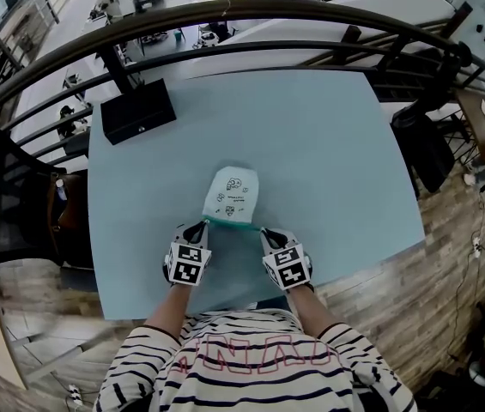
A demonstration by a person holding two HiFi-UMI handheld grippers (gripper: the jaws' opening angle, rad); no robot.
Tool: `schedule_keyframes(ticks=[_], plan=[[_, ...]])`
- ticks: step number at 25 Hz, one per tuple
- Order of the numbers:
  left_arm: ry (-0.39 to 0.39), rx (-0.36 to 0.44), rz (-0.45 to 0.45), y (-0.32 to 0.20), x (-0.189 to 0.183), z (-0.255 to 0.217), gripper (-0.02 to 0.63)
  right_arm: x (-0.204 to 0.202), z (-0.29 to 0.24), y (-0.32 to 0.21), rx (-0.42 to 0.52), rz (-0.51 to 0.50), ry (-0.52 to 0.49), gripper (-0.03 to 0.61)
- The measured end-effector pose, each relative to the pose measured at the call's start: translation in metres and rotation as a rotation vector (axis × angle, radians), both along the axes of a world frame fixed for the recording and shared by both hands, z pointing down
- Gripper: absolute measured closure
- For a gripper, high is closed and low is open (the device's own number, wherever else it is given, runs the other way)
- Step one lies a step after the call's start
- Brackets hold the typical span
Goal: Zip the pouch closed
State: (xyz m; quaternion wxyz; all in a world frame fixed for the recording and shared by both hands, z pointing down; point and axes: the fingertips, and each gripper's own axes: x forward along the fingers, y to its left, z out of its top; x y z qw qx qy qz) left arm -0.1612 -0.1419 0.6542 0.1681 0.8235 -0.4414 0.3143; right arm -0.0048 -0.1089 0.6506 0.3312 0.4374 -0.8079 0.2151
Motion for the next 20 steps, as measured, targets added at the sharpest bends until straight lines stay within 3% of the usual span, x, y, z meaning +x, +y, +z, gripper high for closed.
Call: schedule_keyframes(ticks=[9,20], plan=[[-0.065,-0.021,0.018,0.003,0.001,0.015,0.583,-0.001,0.011,0.001,-0.033,-0.005,-0.006,0.54],[-0.07,-0.056,-0.032,0.004,-0.003,0.021,0.583,0.005,0.011,-0.006,-0.05,0.005,-0.025,0.538]])
